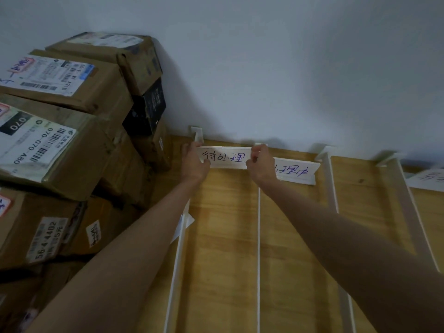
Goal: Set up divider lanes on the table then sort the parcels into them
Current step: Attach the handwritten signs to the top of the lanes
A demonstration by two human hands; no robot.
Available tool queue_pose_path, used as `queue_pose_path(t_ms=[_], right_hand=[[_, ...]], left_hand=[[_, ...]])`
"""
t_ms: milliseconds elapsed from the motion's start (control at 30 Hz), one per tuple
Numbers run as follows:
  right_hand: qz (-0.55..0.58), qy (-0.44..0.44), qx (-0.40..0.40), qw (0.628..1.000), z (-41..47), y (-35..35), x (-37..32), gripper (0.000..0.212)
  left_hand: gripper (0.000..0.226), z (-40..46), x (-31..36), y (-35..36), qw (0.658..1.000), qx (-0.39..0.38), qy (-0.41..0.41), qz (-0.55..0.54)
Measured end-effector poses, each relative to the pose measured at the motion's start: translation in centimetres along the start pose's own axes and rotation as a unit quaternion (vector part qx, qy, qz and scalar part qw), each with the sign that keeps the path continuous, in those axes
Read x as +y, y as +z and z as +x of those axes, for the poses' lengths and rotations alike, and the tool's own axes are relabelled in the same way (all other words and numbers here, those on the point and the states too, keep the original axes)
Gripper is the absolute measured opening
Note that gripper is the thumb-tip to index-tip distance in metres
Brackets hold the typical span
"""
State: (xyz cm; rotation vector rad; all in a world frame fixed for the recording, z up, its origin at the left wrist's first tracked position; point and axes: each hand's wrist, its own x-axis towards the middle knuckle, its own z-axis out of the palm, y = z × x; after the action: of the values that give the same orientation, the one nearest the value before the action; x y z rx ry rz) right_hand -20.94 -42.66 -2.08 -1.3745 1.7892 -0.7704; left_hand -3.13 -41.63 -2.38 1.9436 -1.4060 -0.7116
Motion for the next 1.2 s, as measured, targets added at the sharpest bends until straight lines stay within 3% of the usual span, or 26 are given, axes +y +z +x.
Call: queue_pose_path(t_ms=[233, 400, 567, 767, 867, 1067, 1200], right_hand=[[-0.047, 0.039, -0.073, 0.996, -0.2, 0.9, 0.6, 0.043], [-0.061, 0.044, -0.099, 0.992, -0.7, 0.9, 0.5, 0.071], [-0.087, 0.046, -0.101, 0.990, -1.3, 0.5, 0.0, 0.065], [-0.099, 0.033, -0.071, 0.992, -3.5, 0.4, -0.9, 0.077], [-0.101, 0.031, -0.059, 0.993, -5.7, 1.0, -1.3, 0.063], [-0.134, -0.003, -0.123, 0.983, -10.6, 2.7, -1.2, 0.043], [-0.136, -0.014, -0.155, 0.978, -13.3, 3.4, -0.9, 0.044]], left_hand=[[0.057, -0.5, -0.7, 0.1, 0.994, -0.071, 0.045, 0.071], [0.061, -0.7, -1.3, -0.3, 0.987, -0.099, 0.050, 0.119], [0.064, -1.4, -0.9, -2.0, 0.985, -0.097, 0.066, 0.126], [0.050, -3.6, -1.1, -6.4, 0.981, -0.077, 0.057, 0.170], [0.045, -5.2, -2.0, -8.4, 0.975, -0.074, 0.031, 0.207], [0.024, -9.9, -3.6, -9.9, 0.954, -0.138, -0.056, 0.261], [0.038, -12.8, -4.5, -9.7, 0.917, -0.193, -0.070, 0.342]])
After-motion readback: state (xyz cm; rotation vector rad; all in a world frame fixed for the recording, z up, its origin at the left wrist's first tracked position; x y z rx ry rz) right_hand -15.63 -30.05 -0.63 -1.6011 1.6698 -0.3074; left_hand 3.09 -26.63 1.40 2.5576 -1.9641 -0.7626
